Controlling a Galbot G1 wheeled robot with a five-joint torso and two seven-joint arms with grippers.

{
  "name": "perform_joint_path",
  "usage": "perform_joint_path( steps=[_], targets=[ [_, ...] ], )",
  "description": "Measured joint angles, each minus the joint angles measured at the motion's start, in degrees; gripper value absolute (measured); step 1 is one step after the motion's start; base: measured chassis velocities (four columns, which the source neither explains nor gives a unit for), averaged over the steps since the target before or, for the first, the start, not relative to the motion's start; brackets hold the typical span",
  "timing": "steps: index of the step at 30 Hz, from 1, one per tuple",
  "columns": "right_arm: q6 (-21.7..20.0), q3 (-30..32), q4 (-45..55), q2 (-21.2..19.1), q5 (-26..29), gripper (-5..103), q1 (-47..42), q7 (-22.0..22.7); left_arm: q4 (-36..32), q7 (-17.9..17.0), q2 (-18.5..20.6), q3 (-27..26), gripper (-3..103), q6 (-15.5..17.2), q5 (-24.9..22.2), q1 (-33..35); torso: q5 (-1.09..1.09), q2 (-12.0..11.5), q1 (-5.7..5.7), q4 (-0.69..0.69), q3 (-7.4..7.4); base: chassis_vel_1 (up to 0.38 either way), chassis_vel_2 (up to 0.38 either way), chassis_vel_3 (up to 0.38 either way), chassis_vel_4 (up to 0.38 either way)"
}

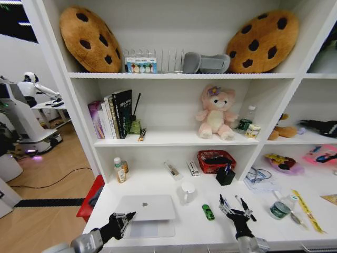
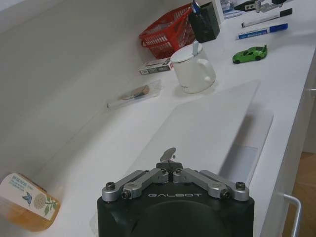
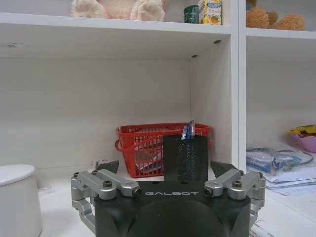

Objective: Organize the objects on the table.

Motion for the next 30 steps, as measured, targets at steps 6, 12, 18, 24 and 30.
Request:
perform_joint_path(
  steps=[6,12,18,24,30],
  targets=[
    [-0.5,-0.8,1.0,-0.1,-1.6,100,-1.1,-0.3,1.0,0.1,-3.0,2.5,0,-0.6,2.7,-0.3,0.0,0.0,0.0,0.01,0.0,0.0,0.0,0.0,0.0],
    [-1.2,-1.1,3.3,-0.2,-3.2,100,-2.6,-0.6,1.1,-1.2,-6.5,-0.1,8,-1.0,2.3,0.7,0.01,0.0,0.0,0.0,0.0,0.0,0.0,0.0,0.0],
    [-0.4,-1.3,5.1,-1.2,-3.9,100,-6.2,-2.8,-0.9,-4.0,-15.2,-7.9,30,0.3,-6.2,-1.1,0.01,0.0,0.0,-0.01,0.0,0.0,0.0,0.0,0.0],
    [0.6,-0.8,4.9,-3.1,-4.2,100,-8.0,-3.5,-1.6,-5.9,-25.3,-12.6,47,0.9,-9.7,-1.8,0.01,0.0,0.0,0.02,0.0,0.0,0.0,0.0,0.0],
    [1.0,-1.7,2.2,-6.1,-2.1,100,-7.7,-4.8,-1.9,-7.7,-43.6,-15.4,68,-0.1,-10.5,-2.4,0.01,0.0,0.0,0.03,0.0,0.0,0.0,0.0,0.0]
  ],
)
